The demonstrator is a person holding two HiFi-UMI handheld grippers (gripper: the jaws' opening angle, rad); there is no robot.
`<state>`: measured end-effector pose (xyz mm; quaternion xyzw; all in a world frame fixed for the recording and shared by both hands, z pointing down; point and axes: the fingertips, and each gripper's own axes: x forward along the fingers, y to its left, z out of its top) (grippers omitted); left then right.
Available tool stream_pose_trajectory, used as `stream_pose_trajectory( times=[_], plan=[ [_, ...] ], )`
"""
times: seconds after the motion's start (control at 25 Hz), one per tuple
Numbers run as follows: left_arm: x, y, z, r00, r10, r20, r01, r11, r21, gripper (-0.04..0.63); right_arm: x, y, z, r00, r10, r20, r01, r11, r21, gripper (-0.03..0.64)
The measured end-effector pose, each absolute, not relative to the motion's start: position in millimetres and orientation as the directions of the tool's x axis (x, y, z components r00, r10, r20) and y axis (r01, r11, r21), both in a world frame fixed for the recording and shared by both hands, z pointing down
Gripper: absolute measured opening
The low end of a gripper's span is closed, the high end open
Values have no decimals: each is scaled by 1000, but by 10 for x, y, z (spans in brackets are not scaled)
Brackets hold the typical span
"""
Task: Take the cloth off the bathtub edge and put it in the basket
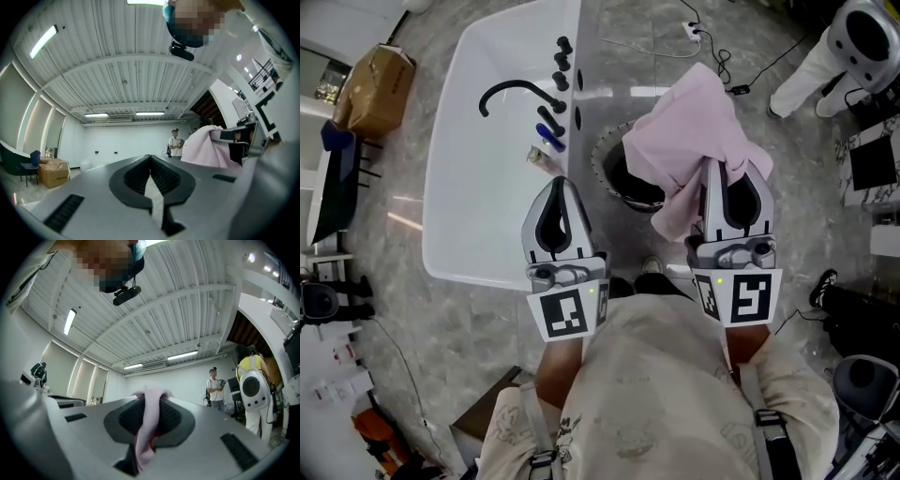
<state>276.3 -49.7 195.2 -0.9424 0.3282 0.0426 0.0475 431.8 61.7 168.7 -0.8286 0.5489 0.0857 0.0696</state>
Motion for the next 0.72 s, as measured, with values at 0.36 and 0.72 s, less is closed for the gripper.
stream_pose_trajectory(
  times=[0.36,0.72],
  plan=[
    [3095,-853,2155,801,-592,-90,-595,-803,-23,3,4603,274,1836,407,-895,-185,-911,-411,-13,28],
    [3629,-1564,2365,829,-554,-76,-554,-832,13,3,4937,-410,2068,422,-902,-95,-905,-425,15,28]
  ],
)
